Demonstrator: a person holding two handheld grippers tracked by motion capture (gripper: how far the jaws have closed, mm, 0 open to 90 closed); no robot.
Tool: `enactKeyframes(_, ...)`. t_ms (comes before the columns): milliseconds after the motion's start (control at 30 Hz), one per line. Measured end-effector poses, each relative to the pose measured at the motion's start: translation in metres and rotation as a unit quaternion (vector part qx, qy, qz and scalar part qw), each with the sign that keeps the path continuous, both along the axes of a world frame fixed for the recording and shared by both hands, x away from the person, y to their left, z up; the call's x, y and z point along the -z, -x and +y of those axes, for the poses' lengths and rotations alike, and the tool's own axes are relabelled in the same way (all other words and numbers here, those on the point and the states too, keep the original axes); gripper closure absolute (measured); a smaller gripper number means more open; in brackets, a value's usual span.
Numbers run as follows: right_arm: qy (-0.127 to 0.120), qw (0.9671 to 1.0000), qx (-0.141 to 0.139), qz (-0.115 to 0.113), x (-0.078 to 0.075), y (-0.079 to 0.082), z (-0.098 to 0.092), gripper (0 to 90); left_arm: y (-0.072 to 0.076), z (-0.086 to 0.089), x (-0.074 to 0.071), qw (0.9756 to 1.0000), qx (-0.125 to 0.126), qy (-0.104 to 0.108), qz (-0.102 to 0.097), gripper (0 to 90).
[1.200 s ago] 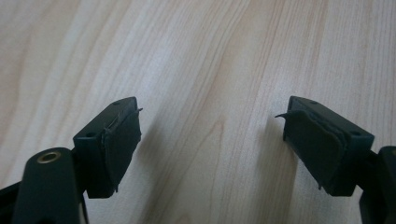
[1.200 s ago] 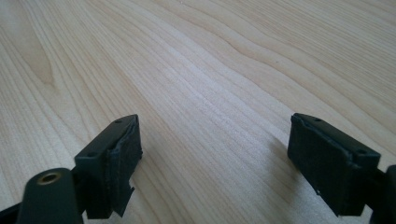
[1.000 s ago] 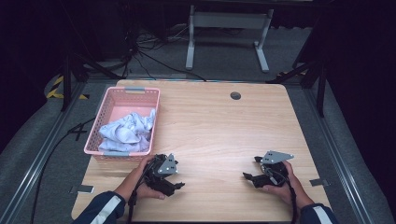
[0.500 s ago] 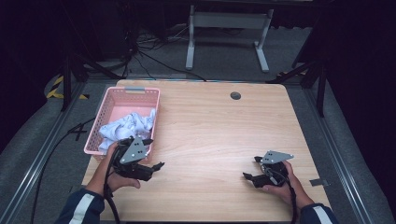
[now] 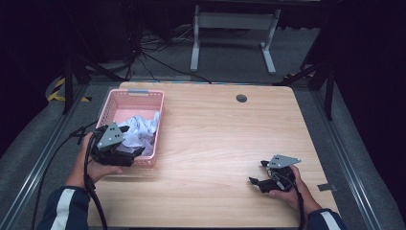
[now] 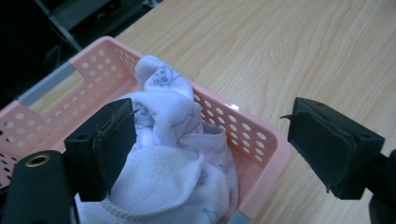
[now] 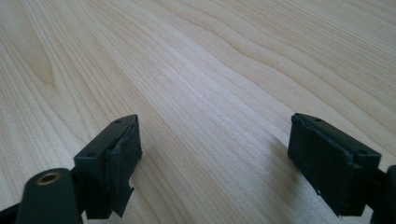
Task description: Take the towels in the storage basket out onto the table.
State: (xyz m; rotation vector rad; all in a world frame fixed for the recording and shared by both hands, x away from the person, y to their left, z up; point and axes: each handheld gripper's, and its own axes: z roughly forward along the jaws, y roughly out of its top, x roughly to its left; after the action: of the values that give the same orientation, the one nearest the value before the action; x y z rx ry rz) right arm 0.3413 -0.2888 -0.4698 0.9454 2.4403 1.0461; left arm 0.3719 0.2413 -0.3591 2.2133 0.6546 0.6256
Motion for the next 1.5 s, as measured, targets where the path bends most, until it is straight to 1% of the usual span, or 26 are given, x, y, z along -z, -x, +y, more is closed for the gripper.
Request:
enactKeyframes(67,0.0,1.0,0.0,0.0,0.0,0.0,0.0,17.6,-0.005,0.001,0.001,0.9999,-0.011,-0.006,0.004,15.8)
enactKeyframes(200,0.002,1.0,0.0,-0.001,0.0,0.0,0.0,17.2,-0.032,0.009,0.014,0.9974,-0.021,-0.05,0.048,16.0)
enactKeyframes(233,0.002,1.0,0.0,-0.001,0.0,0.0,0.0,17.2,-0.032,0.009,0.014,0.9974,-0.021,-0.05,0.048,16.0)
enactKeyframes(300,0.002,1.0,0.002,0.0,0.0,0.0,0.001,16.5,-0.044,0.011,0.019,0.9955,-0.027,-0.045,0.079,16.1)
enactKeyframes(333,0.003,1.0,0.003,-0.002,0.0,0.0,0.001,16.2,-0.05,0.011,0.022,0.9939,-0.03,-0.06,0.088,16.0)
enactKeyframes(433,0.003,1.0,0.004,-0.002,0.0,0.0,0.001,16.0,-0.061,0.01,0.032,0.9913,-0.039,-0.072,0.102,15.8)
enactKeyframes(467,0.003,1.0,0.004,-0.002,0.0,0.0,0.001,16.0,-0.066,0.009,0.035,0.9881,-0.041,-0.095,0.114,15.8)
enactKeyframes(500,0.003,1.0,0.004,-0.002,0.0,0.0,0.001,16.0,-0.068,0.008,0.038,0.9867,-0.047,-0.1,0.119,15.6)
enactKeyframes(567,0.003,1.0,0.004,-0.002,0.0,0.0,0.001,16.0,-0.079,0.005,0.047,0.9804,-0.057,-0.132,0.134,12.9)
enactKeyframes(667,0.003,1.0,0.003,-0.002,0.0,0.0,0.002,16.0,-0.091,0.005,0.049,0.9745,-0.071,-0.128,0.17,7.7)
enactKeyframes(700,0.003,1.0,0.003,-0.002,0.0,0.0,0.002,16.0,-0.091,0.005,0.049,0.9745,-0.071,-0.128,0.17,5.4)
enactKeyframes(767,0.004,1.0,0.002,-0.002,0.0,0.0,0.002,15.9,-0.098,0.005,0.055,0.9694,-0.07,-0.146,0.184,1.4)
enactKeyframes(800,0.004,1.0,0.002,-0.002,0.0,0.0,0.002,15.8,-0.101,0.003,0.059,0.9629,-0.067,-0.172,0.197,0.6)
enactKeyframes(833,0.004,1.0,0.002,-0.002,0.0,0.0,0.002,15.8,-0.103,0.002,0.061,0.961,-0.067,-0.178,0.2,0.2)
enactKeyframes(867,0.004,1.0,0.002,-0.002,0.0,0.0,0.002,15.8,-0.109,0.0,0.065,0.9566,-0.068,-0.181,0.218,0.0)
enactKeyframes(900,0.004,1.0,0.002,-0.002,0.0,0.0,0.002,15.8,-0.109,0.0,0.065,0.9566,-0.068,-0.181,0.218,0.0)
enactKeyframes(933,0.004,1.0,0.002,-0.002,0.0,0.0,0.002,15.8,-0.111,0.0,0.066,0.9546,-0.066,-0.179,0.229,0.0)
enactKeyframes(967,0.004,1.0,0.002,-0.001,0.0,0.0,0.002,15.8,-0.113,-0.001,0.068,0.9544,-0.069,-0.177,0.23,0.0)
enactKeyframes(1000,0.003,1.0,0.002,-0.001,0.0,0.0,0.002,15.8,-0.114,-0.002,0.07,0.9519,-0.069,-0.18,0.238,0.0)
enactKeyframes(1067,0.003,1.0,0.002,-0.001,0.0,0.0,0.002,15.8,-0.116,-0.003,0.072,0.95,-0.069,-0.184,0.243,0.0)
enactKeyframes(1133,0.002,1.0,0.002,-0.002,0.0,-0.001,0.002,15.8,-0.119,-0.002,0.077,0.9497,-0.073,-0.176,0.248,0.0)
enactKeyframes(1267,0.003,1.0,0.001,-0.002,0.0,-0.001,0.002,15.7,-0.12,-0.001,0.079,0.9513,-0.083,-0.173,0.241,3.5)
enactKeyframes(1333,0.003,1.0,0.001,-0.003,0.0,-0.001,0.002,15.7,-0.119,-0.001,0.075,0.9514,-0.089,-0.179,0.234,12.0)
enactKeyframes(1367,0.003,1.0,0.001,-0.001,0.0,-0.001,0.002,15.7,-0.117,-0.002,0.074,0.9517,-0.092,-0.183,0.229,23.3)
enactKeyframes(1400,0.003,1.0,0.0,-0.002,0.0,-0.001,0.002,15.7,-0.115,-0.006,0.072,0.9526,-0.091,-0.198,0.212,28.3)
enactKeyframes(1500,0.004,1.0,0.0,-0.002,0.0,-0.001,0.002,15.7,-0.109,-0.016,0.07,0.95,-0.095,-0.236,0.181,39.5)
